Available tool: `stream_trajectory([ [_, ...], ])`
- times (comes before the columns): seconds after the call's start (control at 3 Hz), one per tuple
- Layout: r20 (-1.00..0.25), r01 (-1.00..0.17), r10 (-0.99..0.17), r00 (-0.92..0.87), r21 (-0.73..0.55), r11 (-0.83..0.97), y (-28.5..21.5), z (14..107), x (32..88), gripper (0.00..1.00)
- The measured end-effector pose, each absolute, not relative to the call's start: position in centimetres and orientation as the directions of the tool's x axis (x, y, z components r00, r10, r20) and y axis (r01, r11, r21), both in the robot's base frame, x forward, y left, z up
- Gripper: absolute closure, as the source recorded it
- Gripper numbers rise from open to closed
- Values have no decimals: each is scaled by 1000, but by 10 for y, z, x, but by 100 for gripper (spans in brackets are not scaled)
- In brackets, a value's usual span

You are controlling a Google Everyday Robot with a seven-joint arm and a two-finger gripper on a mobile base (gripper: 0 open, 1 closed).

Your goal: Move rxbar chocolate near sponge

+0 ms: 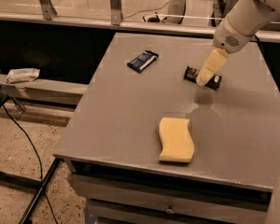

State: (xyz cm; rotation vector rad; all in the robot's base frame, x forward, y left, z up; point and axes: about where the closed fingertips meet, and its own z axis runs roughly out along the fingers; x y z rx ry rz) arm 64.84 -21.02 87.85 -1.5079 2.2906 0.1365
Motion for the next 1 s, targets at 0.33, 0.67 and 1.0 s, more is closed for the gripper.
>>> stream_trajectory([
  [0.33, -364, -893, -855, -369, -115, 434, -212, 856, 656, 0],
  [0.67, -341, -882, -851, -400, -109, 459, -218, 836, 660, 18],
  [1.0, -329, -872, -845, -421, -111, 477, -225, 825, 662, 41],
])
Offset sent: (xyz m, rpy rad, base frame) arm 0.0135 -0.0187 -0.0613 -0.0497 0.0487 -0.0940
